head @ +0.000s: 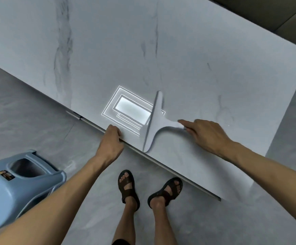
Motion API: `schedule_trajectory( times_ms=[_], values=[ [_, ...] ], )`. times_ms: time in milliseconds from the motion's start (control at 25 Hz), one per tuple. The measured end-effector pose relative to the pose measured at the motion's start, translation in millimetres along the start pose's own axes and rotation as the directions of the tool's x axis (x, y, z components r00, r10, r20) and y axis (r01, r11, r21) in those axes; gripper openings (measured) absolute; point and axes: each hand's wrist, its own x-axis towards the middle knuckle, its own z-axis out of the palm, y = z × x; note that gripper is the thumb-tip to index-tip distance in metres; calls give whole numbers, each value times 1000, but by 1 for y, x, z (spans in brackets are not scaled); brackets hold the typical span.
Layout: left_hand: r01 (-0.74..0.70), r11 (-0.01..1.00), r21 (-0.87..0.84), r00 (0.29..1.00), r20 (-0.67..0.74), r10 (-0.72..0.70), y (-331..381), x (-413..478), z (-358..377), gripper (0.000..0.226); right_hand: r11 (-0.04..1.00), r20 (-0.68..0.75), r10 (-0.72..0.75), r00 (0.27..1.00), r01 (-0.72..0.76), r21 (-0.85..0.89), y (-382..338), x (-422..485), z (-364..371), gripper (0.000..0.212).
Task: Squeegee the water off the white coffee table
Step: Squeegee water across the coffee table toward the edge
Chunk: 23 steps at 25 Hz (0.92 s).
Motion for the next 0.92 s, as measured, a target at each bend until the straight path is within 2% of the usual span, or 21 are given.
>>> schedule_trajectory(
  times_ms=[80,200,320,440,560,640,720,840,920],
  values=[
    [-28,996,83,998,65,22,10,5,12,24,995,-44,89,995,-91,-41,40,-36,-6,41],
    [42,981,190,982,172,-75,18,12,18,34,971,-46,216,975,-220,-95,88,-86,-18,47],
    [70,977,200,975,194,-110,25,13,17,36,958,-34,258,966,-260,-118,94,-111,-30,57],
    [29,983,181,997,68,-42,30,8,19,26,982,-50,177,983,-180,-62,60,-101,-22,57],
    [-67,992,106,997,-39,72,34,-3,25,16,999,10,32,999,-31,-29,9,-67,5,41],
    [-139,986,95,989,-30,143,39,-11,33,19,999,82,-33,996,35,-25,-19,-53,24,50],
    [-209,971,120,977,-7,211,45,-17,43,20,999,125,-39,991,42,-28,-23,-54,34,58],
    [-286,929,236,957,27,288,55,-25,60,18,993,148,-25,989,42,-112,8,-81,35,62],
    [-318,911,263,948,64,312,66,-30,71,19,985,147,34,989,-9,-170,42,-109,31,60]
  ],
)
